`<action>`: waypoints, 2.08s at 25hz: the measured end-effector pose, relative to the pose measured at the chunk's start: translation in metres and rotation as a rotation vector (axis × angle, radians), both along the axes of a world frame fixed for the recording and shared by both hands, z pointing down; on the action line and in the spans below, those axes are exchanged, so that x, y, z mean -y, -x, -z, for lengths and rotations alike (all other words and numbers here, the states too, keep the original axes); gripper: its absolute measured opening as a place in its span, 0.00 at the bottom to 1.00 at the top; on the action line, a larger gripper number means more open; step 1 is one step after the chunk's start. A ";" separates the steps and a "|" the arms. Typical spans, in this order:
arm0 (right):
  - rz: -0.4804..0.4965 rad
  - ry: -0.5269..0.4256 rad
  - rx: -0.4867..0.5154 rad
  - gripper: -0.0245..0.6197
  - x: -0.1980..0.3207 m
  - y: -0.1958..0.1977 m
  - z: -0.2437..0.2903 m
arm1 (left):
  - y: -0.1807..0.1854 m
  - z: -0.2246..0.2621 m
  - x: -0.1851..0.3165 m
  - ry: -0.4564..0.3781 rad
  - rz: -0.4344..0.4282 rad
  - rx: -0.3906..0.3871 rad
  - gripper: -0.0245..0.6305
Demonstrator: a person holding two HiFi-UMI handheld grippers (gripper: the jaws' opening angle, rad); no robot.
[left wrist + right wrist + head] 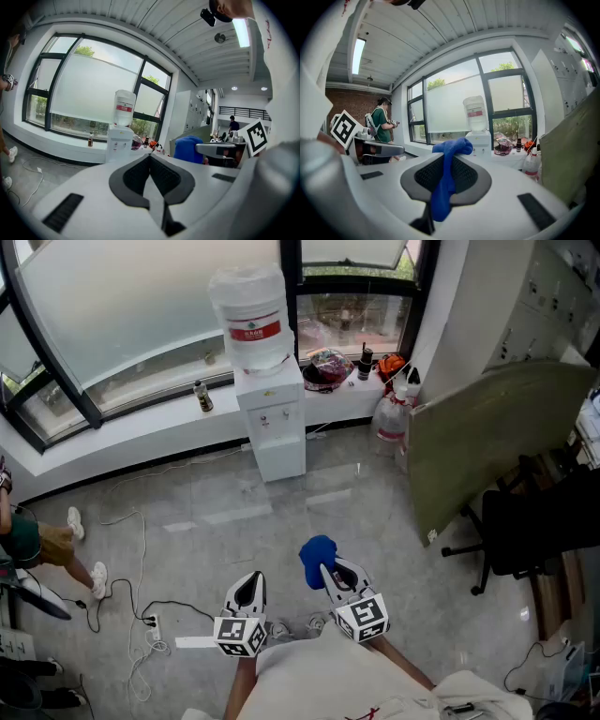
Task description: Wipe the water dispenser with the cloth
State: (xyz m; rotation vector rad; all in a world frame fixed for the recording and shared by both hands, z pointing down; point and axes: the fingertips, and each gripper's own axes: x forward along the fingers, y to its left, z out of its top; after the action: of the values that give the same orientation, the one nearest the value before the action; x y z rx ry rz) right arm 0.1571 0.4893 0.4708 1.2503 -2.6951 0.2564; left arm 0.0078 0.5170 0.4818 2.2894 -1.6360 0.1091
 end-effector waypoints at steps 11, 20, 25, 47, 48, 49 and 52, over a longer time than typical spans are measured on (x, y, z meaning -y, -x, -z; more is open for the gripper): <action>0.045 0.007 -0.001 0.12 0.009 -0.018 -0.008 | -0.022 -0.005 0.008 -0.006 0.012 0.003 0.06; 0.060 -0.002 0.009 0.12 0.031 -0.014 -0.012 | -0.023 -0.012 0.037 -0.010 0.006 0.003 0.06; 0.057 0.004 0.007 0.12 0.055 -0.013 -0.012 | -0.019 -0.011 0.064 -0.017 -0.003 0.007 0.06; 0.044 0.038 -0.025 0.12 0.334 0.148 -0.014 | 0.127 -0.014 0.348 0.010 -0.055 -0.022 0.06; 0.045 0.036 -0.028 0.12 0.349 0.157 -0.011 | 0.136 -0.011 0.362 0.008 -0.057 -0.021 0.06; 0.045 0.032 -0.029 0.12 0.363 0.166 -0.008 | 0.145 -0.009 0.375 0.007 -0.059 -0.020 0.06; 0.034 0.022 -0.030 0.12 0.403 0.190 0.001 | 0.172 -0.002 0.414 0.001 -0.061 -0.021 0.06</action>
State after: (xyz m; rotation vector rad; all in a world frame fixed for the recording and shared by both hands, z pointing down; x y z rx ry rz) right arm -0.0331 0.0864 0.4698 1.1914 -2.6784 0.2599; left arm -0.1638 0.1030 0.4842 2.3323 -1.5560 0.0997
